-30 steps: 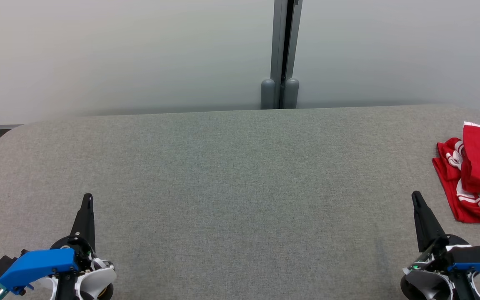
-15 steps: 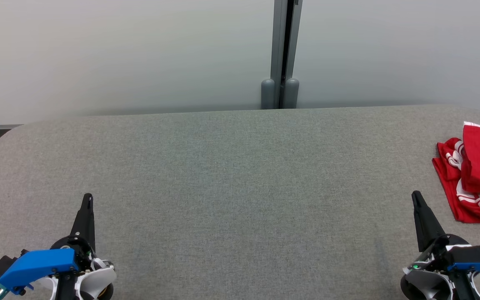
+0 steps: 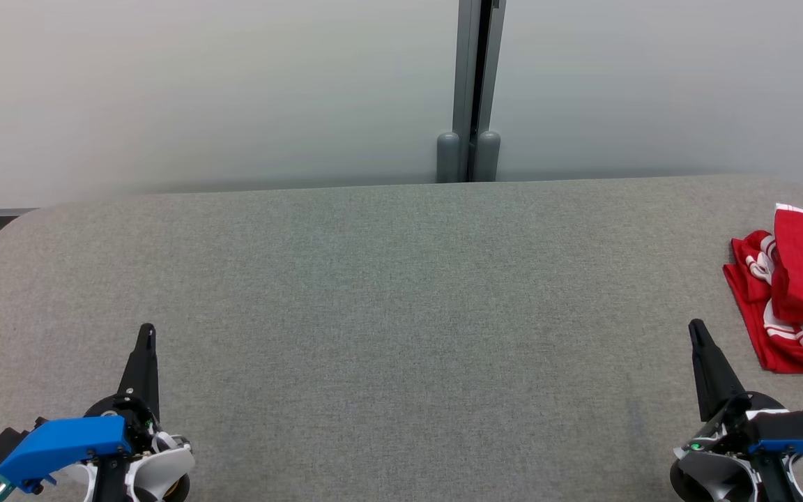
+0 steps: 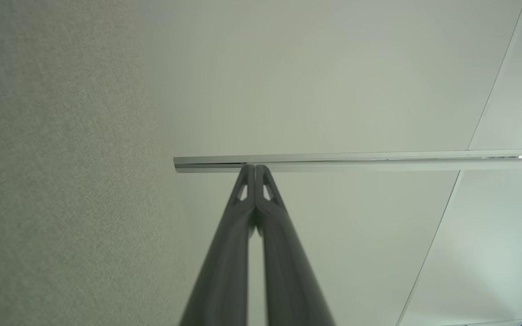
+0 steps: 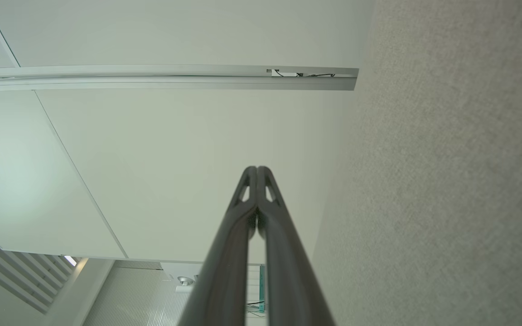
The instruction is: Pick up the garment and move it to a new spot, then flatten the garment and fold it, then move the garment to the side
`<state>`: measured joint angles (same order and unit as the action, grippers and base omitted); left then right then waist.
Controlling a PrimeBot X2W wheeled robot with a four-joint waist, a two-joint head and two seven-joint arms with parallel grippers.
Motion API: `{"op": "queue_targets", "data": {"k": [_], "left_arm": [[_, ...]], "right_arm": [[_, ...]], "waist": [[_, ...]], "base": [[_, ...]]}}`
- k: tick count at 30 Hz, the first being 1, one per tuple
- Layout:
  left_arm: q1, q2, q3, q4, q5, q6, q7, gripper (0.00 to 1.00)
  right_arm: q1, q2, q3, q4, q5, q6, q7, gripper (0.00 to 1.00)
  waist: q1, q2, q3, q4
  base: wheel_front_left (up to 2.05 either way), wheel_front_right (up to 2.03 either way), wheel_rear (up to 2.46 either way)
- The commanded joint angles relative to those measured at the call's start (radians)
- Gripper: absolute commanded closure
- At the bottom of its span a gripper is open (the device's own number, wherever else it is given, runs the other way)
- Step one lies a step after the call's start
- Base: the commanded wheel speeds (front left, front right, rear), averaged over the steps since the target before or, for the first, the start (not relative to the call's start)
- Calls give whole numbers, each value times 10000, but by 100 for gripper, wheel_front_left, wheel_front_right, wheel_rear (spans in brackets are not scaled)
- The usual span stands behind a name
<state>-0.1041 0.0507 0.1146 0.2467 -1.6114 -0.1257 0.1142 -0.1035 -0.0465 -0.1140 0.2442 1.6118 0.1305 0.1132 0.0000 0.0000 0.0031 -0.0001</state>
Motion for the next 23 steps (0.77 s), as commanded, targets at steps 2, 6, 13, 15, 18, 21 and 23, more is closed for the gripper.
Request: {"op": "queue_targets", "data": {"k": [2,6,13,15,18,21,23], "left_arm": [[-93,-18,21,-46,-28,-94,34,100],[-93,-18,21,-46,-28,-94,34,100],[-93,-18,20,-46,-28,-94,34,100],[-93,-18,20,-46,-28,-94,33,100],[-93,-18,20,-47,-29,-94,33,100],[-93,-18,20,-47,-29,-94,33,100],[-92,-18,19,-47,-29,-94,33,100]], "right_arm": [[-104,-70,5,18,24,4,34,100],[-104,-70,5,18,24,4,33,100],[-103,-70,5,18,26,4,33,100],[-103,-70,5,18,24,4,32,100],[-103,-70,6,18,24,4,33,100],[-103,-70,6,18,24,4,33,100],[-103,-70,6,18,24,4,31,100]], "waist": [[0,0,0,1],[0,0,0,1],[0,0,0,1],[0,0,0,1],[0,0,0,1],[0,0,0,1],[0,0,0,1]], "base": [[0,0,0],[0,0,0],[0,0,0],[0,0,0],[0,0,0],[0,0,0],[0,0,0]]}}
